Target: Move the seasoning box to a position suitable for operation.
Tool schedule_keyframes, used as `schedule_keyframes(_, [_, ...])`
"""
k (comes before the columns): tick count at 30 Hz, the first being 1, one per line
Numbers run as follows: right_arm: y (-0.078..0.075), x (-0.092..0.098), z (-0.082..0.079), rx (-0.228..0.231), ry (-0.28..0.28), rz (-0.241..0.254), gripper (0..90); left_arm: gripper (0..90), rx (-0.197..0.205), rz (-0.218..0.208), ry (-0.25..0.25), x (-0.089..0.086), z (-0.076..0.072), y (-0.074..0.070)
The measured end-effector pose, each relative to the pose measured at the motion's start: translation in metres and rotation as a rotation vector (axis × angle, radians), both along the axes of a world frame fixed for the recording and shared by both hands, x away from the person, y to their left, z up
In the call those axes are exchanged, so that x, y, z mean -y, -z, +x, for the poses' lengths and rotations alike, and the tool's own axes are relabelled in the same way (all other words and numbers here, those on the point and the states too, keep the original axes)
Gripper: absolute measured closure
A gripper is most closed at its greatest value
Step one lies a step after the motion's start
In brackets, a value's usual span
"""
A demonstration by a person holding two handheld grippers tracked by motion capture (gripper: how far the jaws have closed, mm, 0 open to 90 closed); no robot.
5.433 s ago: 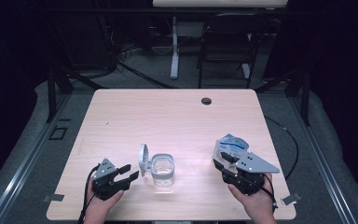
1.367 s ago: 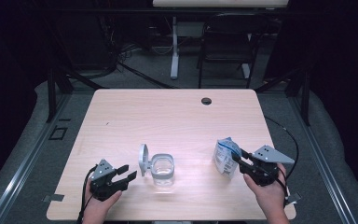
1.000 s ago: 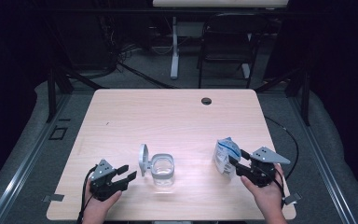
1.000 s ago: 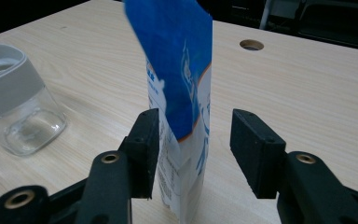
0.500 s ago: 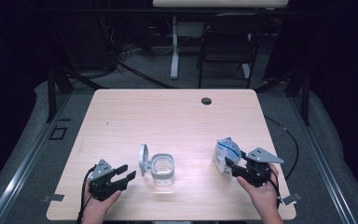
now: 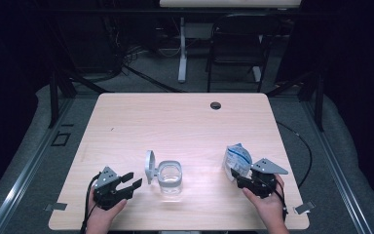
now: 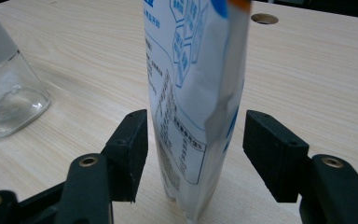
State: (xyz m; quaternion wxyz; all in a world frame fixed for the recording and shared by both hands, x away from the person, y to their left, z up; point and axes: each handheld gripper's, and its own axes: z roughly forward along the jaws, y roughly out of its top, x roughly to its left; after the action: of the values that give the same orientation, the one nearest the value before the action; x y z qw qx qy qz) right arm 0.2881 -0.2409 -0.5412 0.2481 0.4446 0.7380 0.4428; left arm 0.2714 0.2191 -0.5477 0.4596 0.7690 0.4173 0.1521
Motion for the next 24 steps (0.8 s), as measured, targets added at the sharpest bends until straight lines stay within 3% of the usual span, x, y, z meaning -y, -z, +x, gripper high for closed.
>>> schedule_keyframes(16, [0.012, -0.001, 0.002, -0.008, 0.009, 0.045, 39.5, 54.3, 0.003, 0.001, -0.001, -0.001, 0.0, 0.0])
schedule_keyframes(24, [0.018, -0.002, 0.001, -0.004, 0.023, 0.017, 39.5, 54.4, 0.001, 0.002, -0.002, -0.002, 0.001, 0.0])
